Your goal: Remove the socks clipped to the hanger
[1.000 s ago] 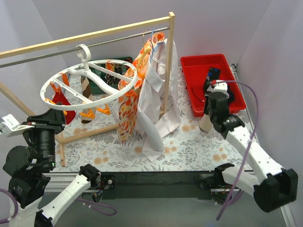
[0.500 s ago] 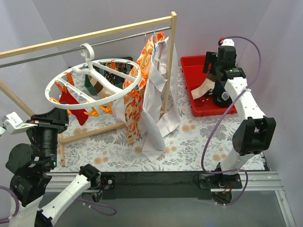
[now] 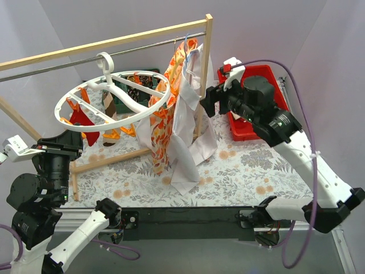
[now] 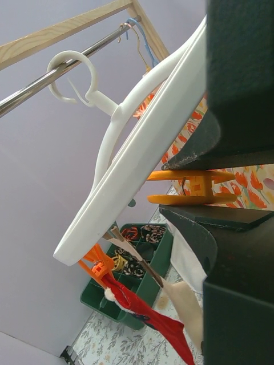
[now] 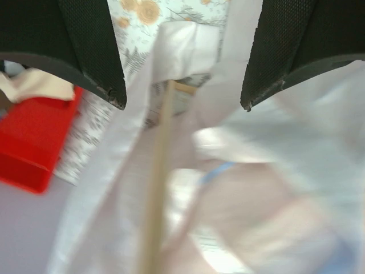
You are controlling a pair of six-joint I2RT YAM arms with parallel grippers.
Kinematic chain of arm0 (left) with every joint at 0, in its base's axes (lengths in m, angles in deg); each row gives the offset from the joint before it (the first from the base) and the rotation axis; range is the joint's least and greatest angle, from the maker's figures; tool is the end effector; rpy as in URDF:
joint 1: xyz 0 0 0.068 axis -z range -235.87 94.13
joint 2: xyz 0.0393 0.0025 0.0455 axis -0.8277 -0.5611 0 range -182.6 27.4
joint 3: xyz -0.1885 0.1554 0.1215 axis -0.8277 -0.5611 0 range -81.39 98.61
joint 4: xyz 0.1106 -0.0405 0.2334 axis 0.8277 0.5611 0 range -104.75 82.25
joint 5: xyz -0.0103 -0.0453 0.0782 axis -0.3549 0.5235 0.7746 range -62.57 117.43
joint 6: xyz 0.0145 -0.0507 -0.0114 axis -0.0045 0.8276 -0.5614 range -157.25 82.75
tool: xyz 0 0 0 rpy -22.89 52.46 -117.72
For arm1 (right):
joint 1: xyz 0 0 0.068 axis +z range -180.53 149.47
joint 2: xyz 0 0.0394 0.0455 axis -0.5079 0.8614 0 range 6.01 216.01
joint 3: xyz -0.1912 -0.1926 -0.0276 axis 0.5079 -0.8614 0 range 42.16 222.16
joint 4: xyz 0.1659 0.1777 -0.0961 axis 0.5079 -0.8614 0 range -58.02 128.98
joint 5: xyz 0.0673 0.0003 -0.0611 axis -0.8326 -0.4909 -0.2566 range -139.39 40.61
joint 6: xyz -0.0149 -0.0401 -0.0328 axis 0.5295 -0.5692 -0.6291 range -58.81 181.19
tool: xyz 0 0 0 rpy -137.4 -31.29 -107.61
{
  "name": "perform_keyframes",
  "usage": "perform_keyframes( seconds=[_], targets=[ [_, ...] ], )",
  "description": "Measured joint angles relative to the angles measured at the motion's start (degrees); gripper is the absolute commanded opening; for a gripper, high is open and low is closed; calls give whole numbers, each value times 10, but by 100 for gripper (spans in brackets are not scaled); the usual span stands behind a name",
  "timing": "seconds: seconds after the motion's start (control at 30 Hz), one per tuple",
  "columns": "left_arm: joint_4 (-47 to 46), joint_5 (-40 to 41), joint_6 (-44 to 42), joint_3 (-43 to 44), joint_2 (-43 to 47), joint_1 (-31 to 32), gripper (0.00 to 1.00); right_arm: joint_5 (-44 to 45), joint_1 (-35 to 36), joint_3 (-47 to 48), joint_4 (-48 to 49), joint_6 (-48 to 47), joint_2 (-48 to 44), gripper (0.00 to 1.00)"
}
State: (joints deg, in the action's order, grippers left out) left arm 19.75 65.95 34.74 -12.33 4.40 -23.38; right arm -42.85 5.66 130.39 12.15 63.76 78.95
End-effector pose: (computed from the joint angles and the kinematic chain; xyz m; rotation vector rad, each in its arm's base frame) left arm 0.0150 0.0167 0.4550 -1.0199 1.0966 -1.0388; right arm 0.2204 0.1563 0.4664 -0.4365 1.7331 0.3872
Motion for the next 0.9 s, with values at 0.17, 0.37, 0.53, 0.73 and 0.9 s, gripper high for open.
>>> perform_keyframes(
  seconds=[0.17,0.37,0.53,0.73,0.9],
  targets=[
    [3,-1,0,1,0,0,0,-65,89,-3,7,-3,-65,77],
    [10,-2,3,1,2,0,0,-137,165,21,17,-17,-56,67],
    [18,-10,11,6,6,0,0,-164,196,83,17,-33,7,64],
    [28,-21,20,13,6,0,0,-153,240,165,12,-59,80,62],
    [33,-26,24,16,6,0,0,-145,254,198,15,-63,98,59]
  ],
)
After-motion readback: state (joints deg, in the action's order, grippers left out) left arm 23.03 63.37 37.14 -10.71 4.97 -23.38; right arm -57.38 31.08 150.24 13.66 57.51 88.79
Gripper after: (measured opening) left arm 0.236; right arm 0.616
